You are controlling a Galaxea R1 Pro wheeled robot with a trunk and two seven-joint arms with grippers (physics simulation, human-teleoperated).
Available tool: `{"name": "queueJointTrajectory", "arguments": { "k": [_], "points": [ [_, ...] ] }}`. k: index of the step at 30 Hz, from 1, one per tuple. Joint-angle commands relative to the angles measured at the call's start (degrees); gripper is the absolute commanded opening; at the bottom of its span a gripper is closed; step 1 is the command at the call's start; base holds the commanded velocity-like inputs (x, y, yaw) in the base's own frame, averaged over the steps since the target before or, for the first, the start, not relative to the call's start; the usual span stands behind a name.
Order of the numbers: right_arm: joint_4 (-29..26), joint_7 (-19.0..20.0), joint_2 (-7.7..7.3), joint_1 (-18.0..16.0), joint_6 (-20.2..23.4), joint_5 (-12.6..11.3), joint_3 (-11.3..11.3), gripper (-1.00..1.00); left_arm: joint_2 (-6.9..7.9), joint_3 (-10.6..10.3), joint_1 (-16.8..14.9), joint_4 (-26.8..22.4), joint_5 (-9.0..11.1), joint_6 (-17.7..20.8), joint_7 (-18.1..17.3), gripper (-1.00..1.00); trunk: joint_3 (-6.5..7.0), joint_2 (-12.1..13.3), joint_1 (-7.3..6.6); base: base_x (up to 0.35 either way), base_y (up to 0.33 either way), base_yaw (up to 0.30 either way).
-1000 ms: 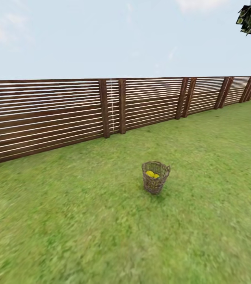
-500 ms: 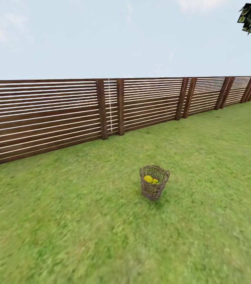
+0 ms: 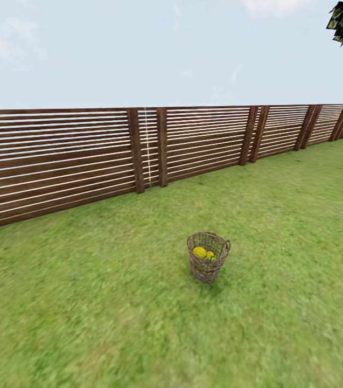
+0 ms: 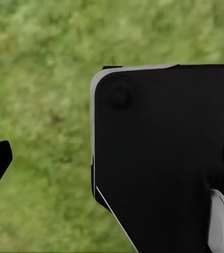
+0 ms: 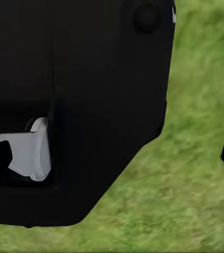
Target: Take the three Easter eggs out of the wicker basket on the lawn in the garden, then place them on the lawn next to a single tree (choose any tree) so that all three eggs are next to the same tree and none are left in the basket.
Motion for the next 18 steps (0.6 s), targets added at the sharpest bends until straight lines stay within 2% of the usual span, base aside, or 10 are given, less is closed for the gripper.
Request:
{"name": "queueJointTrajectory", "arguments": {
  "k": [1, 11, 18],
  "points": [
    [-0.1, 0.0, 0.0, 0.0, -0.1, 0.0, 0.2, 1.0, 0.0, 0.0, 0.0, 0.0, 0.0, -0.2, 0.0, 1.0, -0.1, -0.1, 0.06, 0.269, -0.12, 0.0],
    [-0.1, 0.1, 0.01, 0.0, -0.1, 0.0, 0.2, 1.0, 0.0, 0.0, 0.0, 0.0, 0.0, -0.2, 0.1, 1.0, -0.1, -0.1, 0.06, 0.269, -0.105, -0.014],
    [0.0, 0.1, 0.01, 0.0, -0.1, 0.0, 0.3, 1.0, 0.0, 0.0, 0.0, 0.0, 0.0, -0.2, 0.1, 1.0, -0.1, -0.1, 0.06, 0.268, -0.021, -0.204]
  ]
}}
